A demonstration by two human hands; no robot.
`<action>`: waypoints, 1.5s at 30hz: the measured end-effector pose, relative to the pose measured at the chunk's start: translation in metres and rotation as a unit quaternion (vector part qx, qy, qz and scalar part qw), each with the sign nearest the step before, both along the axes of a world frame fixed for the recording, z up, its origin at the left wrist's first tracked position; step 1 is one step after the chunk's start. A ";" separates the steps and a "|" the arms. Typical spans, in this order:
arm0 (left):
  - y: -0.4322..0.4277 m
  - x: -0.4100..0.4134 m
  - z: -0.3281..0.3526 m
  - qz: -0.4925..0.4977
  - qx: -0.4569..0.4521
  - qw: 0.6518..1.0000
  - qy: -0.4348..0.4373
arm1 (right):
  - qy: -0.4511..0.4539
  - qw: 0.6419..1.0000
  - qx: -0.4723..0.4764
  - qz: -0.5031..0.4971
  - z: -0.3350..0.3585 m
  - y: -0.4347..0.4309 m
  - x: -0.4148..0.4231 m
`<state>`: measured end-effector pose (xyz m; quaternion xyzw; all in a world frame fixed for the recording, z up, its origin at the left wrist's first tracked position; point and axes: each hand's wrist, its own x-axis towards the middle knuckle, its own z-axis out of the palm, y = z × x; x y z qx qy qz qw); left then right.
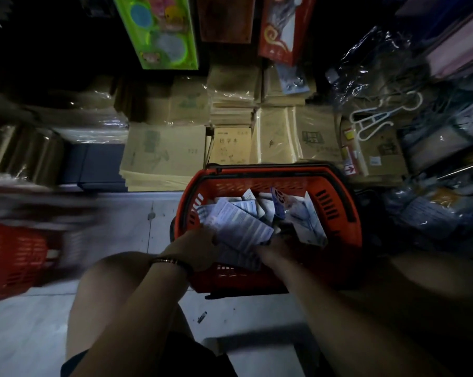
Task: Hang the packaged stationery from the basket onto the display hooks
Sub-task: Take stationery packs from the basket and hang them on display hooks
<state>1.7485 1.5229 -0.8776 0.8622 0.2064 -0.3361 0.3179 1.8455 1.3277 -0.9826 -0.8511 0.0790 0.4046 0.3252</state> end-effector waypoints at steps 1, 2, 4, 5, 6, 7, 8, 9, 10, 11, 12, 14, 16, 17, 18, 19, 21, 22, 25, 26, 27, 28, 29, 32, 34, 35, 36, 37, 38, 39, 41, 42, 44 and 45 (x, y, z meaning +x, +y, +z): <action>0.001 0.000 0.000 0.004 0.000 1.000 0.002 | -0.002 1.000 -0.002 -0.001 -0.003 0.001 0.000; 0.002 0.000 0.000 0.008 0.000 1.000 0.005 | 0.004 1.000 -0.001 -0.003 -0.002 0.002 0.000; 0.002 0.001 0.001 0.017 0.005 1.000 0.018 | 0.019 1.000 0.016 -0.016 -0.002 0.002 0.001; 0.002 0.002 0.001 0.028 0.013 0.999 0.028 | 0.018 0.999 0.022 -0.022 -0.003 0.000 0.003; 0.001 0.004 0.001 0.042 0.023 0.998 0.036 | 0.009 1.000 0.019 -0.019 -0.001 -0.001 0.003; 0.001 0.005 0.001 0.054 0.032 0.997 0.040 | -0.012 1.000 0.017 -0.021 0.002 -0.003 0.004; 0.001 0.004 0.001 0.060 0.034 0.997 0.041 | -0.041 0.999 0.009 -0.022 0.005 -0.004 0.005; 0.002 0.004 0.003 0.059 0.027 0.997 0.038 | -0.075 0.997 0.007 -0.020 0.010 -0.007 0.006; 0.002 0.003 0.004 0.056 0.011 0.998 0.029 | -0.108 0.994 -0.002 -0.013 0.011 -0.009 0.007; 0.002 0.001 0.007 0.052 -0.008 0.999 0.016 | -0.139 0.990 -0.013 -0.006 0.014 -0.012 0.008; 0.002 0.000 0.009 0.048 -0.024 0.999 0.004 | -0.155 0.988 -0.018 -0.012 0.016 -0.014 0.009; 0.000 0.000 0.013 0.047 -0.034 0.998 -0.006 | -0.143 0.989 0.015 -0.034 0.020 -0.017 0.011; -0.004 0.003 0.015 0.041 -0.024 0.999 -0.002 | -0.118 0.991 0.048 -0.038 0.020 -0.018 0.009; -0.006 0.003 0.016 0.042 -0.018 0.999 0.001 | -0.115 0.992 0.048 -0.031 0.022 -0.019 0.007; -0.007 0.003 0.016 0.043 -0.013 0.999 -0.001 | -0.117 0.991 0.049 -0.032 0.021 -0.019 0.005; -0.008 0.003 0.015 0.042 -0.009 0.999 -0.006 | -0.122 0.990 0.051 -0.041 0.022 -0.019 0.004; -0.008 0.001 0.013 0.052 -0.010 0.999 -0.013 | -0.138 0.986 0.071 -0.061 0.026 -0.019 0.004; -0.008 0.002 0.012 0.062 -0.013 0.998 -0.017 | -0.147 0.983 0.085 -0.065 0.030 -0.020 0.006; -0.009 0.005 0.013 0.114 -0.009 0.991 -0.068 | -0.171 0.974 0.139 -0.056 0.052 -0.020 0.017; -0.010 0.006 0.015 0.125 -0.001 0.989 -0.085 | -0.179 0.970 0.161 -0.044 0.061 -0.020 0.023; -0.012 0.008 0.020 0.128 0.002 0.986 -0.106 | -0.184 0.966 0.179 -0.026 0.072 -0.019 0.029; -0.013 0.009 0.024 0.129 -0.012 0.984 -0.123 | -0.188 0.962 0.197 -0.002 0.080 -0.018 0.036; -0.014 0.010 0.026 0.143 -0.052 0.978 -0.143 | -0.189 0.959 0.211 0.022 0.091 -0.018 0.043; -0.013 0.015 0.036 0.238 -0.276 0.920 -0.142 | -0.182 0.950 0.247 0.059 0.118 -0.017 0.059; -0.014 0.018 0.043 0.267 -0.370 0.884 -0.100 | -0.184 0.945 0.265 0.050 0.135 -0.015 0.066; -0.016 0.019 0.045 0.258 -0.393 0.877 -0.094 | -0.187 0.941 0.280 0.038 0.143 -0.013 0.069; -0.018 0.020 0.044 0.254 -0.410 0.870 -0.098 | -0.192 0.936 0.295 0.025 0.150 -0.012 0.070; -0.021 0.020 0.044 0.260 -0.424 0.861 -0.104 | -0.199 0.931 0.305 0.011 0.157 -0.011 0.071; -0.024 0.020 0.042 0.275 -0.435 0.850 -0.114 | -0.199 0.928 0.316 -0.001 0.163 -0.010 0.072; -0.026 0.020 0.040 0.295 -0.442 0.838 -0.125 | -0.188 0.925 0.330 -0.018 0.166 -0.009 0.072; -0.031 0.020 0.036 0.331 -0.450 0.817 -0.146 | -0.093 0.917 0.380 -0.080 0.170 -0.009 0.068; -0.032 0.021 0.035 0.351 -0.457 0.803 -0.155 | -0.031 0.910 0.399 -0.111 0.168 -0.011 0.064; -0.032 0.022 0.033 0.385 -0.483 0.769 -0.165 | 0.044 0.911 0.389 -0.127 0.161 -0.017 0.054; -0.031 0.022 0.033 0.392 -0.496 0.757 -0.168 | 0.052 0.921 0.371 -0.110 0.157 -0.020 0.048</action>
